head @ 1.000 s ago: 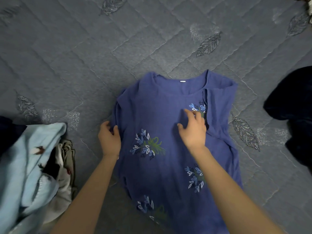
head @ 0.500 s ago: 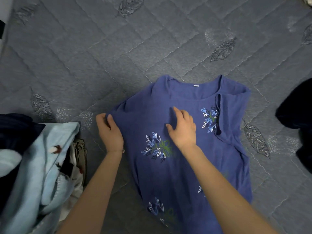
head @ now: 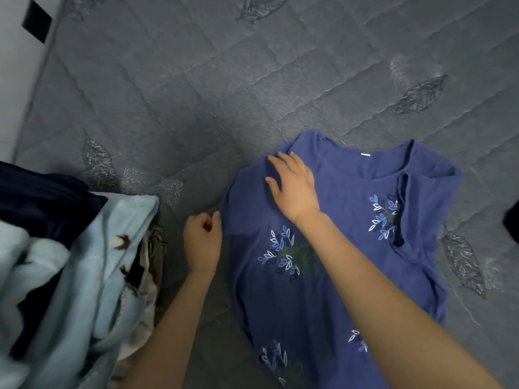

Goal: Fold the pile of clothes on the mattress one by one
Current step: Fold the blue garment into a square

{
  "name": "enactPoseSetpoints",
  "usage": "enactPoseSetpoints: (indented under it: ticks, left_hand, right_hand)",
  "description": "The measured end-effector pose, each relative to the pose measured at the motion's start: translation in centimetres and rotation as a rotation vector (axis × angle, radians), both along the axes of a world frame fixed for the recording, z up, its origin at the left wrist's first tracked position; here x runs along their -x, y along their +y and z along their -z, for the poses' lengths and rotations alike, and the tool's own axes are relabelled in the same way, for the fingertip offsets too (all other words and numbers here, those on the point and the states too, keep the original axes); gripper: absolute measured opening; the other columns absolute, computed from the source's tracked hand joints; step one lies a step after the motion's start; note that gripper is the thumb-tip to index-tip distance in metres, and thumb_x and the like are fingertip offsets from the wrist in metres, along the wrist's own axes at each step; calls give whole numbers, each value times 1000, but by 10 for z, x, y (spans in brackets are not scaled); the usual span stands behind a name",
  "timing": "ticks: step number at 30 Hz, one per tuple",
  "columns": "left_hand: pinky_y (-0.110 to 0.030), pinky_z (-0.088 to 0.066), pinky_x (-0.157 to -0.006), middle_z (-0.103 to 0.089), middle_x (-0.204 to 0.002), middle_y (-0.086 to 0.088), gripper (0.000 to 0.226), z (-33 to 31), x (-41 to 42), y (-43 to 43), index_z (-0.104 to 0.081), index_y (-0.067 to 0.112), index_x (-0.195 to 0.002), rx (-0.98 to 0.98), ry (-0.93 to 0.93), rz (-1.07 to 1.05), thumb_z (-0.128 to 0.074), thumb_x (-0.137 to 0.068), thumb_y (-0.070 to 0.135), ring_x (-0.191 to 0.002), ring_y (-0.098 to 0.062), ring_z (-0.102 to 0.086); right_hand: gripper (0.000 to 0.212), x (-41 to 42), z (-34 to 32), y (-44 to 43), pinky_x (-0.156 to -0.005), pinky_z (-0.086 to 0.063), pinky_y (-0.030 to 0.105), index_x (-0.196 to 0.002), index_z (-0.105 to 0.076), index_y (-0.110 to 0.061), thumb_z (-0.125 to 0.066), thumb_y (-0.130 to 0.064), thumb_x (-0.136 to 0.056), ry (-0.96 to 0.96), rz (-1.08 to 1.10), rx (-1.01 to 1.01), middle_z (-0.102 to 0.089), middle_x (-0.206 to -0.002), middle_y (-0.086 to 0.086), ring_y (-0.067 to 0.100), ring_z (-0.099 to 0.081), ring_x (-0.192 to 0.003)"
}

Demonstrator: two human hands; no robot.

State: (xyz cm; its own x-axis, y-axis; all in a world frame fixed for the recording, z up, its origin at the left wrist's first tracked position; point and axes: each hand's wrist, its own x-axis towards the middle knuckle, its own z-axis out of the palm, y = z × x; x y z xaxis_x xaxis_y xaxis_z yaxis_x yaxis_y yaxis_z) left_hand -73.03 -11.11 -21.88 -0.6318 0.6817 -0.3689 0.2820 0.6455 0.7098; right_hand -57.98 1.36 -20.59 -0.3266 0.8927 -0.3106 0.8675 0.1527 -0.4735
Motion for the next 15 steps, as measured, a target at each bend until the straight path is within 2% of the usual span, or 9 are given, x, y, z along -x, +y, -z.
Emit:
enactPoseSetpoints:
  ticks: [2,4,5,8,12,15]
  left_hand:
    - [-26,-32,-60,-49,-76,-9,36,4,2,-3,-44,13,-61,33,68,40,-59,-94,16,-62,-3,-42]
    - [-19,-35,-67,-52,-90,-8,14,7,4,0,-55,9,-80,1,134,86,-59,-93,13,-71,-5,-46]
    - [-21,-38,-71,-54,-95,-9,5,9,6,4,-59,7,-91,-25,166,115,-58,-93,12,-78,-10,-50]
    - [-36,-47,-85,-62,-108,-12,22,20,11,26,-62,6,-115,-75,186,246,-53,-95,9,-98,-27,-56]
    - [-27,-38,-95,-64,-118,-12,31,30,6,67,-61,6,-124,-151,222,438,-50,-95,5,-107,-31,-56]
    - [-37,-44,-97,-64,-120,-12,33,29,-2,93,-59,6,-127,-159,143,401,-50,-95,6,-110,-30,-57]
  right_hand:
    - [50,8,3,9,-119,-1,37,-150,-31,-21,-42,-29,-101,-48,-56,-9,-23,-159,3,23,-8,-149]
    - [52,13,7,17,-119,4,39,-151,-26,-22,-41,-25,-102,-103,-100,-28,-16,-160,3,24,-2,-149]
    - [53,14,9,21,-118,4,39,-152,-24,-21,-40,-22,-101,-122,-104,-42,-14,-161,3,24,-1,-149]
    - [57,10,13,35,-118,5,41,-152,-23,-20,-40,-10,-98,-152,-82,-60,-13,-161,3,24,1,-149]
    - [60,-3,17,50,-118,6,41,-152,-23,-20,-45,-13,-97,-207,-113,-43,-18,-160,2,24,-1,-149]
    - [57,-10,21,53,-118,3,44,-150,-27,-20,-47,-17,-97,-219,-118,20,-30,-154,2,24,-9,-147]
